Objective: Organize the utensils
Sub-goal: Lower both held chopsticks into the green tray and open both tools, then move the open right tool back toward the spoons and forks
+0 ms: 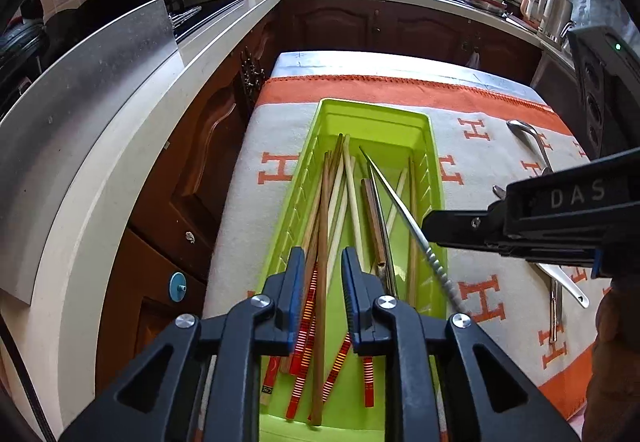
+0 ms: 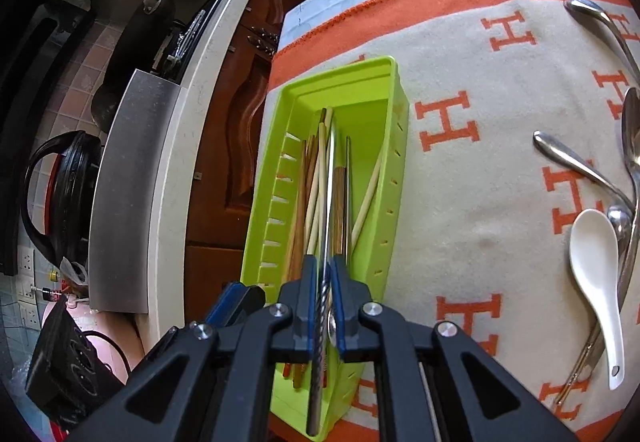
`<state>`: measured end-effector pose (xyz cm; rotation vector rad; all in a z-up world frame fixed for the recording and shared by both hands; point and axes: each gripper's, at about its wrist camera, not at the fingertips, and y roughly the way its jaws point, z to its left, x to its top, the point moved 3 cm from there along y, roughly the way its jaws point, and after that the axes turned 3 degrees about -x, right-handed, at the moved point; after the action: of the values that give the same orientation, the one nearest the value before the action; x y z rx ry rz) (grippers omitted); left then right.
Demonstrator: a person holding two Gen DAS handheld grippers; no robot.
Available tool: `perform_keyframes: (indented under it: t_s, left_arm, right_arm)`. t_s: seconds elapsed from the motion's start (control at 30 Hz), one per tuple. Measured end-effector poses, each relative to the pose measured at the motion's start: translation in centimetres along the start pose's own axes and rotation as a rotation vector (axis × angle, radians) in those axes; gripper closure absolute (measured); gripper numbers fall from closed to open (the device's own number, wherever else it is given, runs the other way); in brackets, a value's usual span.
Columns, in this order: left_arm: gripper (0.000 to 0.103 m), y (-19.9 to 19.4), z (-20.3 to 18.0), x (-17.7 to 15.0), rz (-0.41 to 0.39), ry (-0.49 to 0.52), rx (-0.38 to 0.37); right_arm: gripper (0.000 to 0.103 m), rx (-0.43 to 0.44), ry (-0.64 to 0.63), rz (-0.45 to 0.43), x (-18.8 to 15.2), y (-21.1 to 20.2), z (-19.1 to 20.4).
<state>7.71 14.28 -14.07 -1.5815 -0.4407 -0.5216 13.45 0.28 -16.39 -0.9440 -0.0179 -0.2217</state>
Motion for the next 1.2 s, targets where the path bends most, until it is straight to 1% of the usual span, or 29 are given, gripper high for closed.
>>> perform_keyframes:
  t_s: [0.2,0.3,0.43,0.47,0.57,0.73,0.9,1.1,1.2]
  left_arm:
    - [0.083,-0.9,1.0,0.2,-0.023,-0.043,0.006]
    - [0.079,-1.2,1.0,0.2,-0.029,-0.046,0.005]
    - [0.077,-1.7,0.7,0.3,-0.033,-0.039,0.0]
    - [0.074,-1.8,0.6,0.2,-0.033,-0.037,-0.002]
    - [0.06,-1.9,0.1,0.3,-0.032,-0.037,-0.004]
    - [0.057,-2.5,-1.0,0.4,-0.04,-0.027,-0.032]
    - [0.046,-3.0,-2.6,0.3,-0.05,-0.007,-0.045]
    - [0.04,-3.4,-4.7,0.2,-0.049,0.022,-0.072]
    - [0.038,-3.5,-5.8,0.1,-0.046,0.038,-0.085]
  right_arm:
    - [0.094,0.005,0.002,0.027,-0.9,0.5,-0.1]
    - [0.094,-0.003,-0.025,0.03,-1.2,0.5,0.0]
    - [0.094,-0.042,-0.081,0.017,-1.5,0.2,0.1]
    - [0.094,-0.043,-0.092,0.012,-1.5,0.1,0.2]
    - [0.094,-0.062,-0.125,-0.003,-1.7,-0.5,0.1]
    - [0.094,-0.084,-0.174,-0.043,-1.8,-2.0,-0.2]
    - [0.094,-0.095,-0.176,-0.073,-1.9,-3.3,-1.2]
    - [0.094,-0.114,-0.192,-0.108,-2.3,-4.7,-2.5]
    - [0.094,-0.113,-0.189,-0.116,-2.4,-5.4,-3.3]
